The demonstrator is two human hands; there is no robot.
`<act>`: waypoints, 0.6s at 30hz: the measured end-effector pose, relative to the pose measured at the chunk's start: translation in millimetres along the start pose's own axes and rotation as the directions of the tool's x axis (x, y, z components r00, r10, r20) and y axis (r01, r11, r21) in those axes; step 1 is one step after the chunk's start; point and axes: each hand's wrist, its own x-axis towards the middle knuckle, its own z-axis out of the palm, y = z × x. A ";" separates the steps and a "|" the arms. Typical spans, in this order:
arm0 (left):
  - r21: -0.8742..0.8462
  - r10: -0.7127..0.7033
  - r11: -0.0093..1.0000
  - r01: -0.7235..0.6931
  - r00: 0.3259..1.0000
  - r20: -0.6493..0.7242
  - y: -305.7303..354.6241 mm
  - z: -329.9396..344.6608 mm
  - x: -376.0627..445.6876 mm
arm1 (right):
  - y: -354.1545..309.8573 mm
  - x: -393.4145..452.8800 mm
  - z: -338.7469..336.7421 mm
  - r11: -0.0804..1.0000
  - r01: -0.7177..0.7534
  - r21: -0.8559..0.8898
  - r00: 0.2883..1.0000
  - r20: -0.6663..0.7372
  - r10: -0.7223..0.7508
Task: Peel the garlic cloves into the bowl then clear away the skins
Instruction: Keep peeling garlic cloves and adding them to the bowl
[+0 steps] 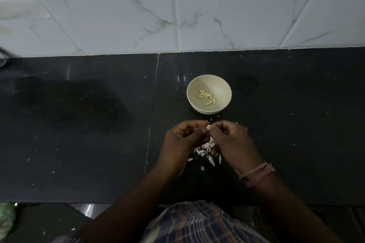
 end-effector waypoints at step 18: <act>-0.122 0.025 0.992 -0.023 1.000 0.008 -3.0 0.7 3.8 | -5.1 -0.7 3.2 1.000 0.015 -0.015 0.999 0.030 -0.015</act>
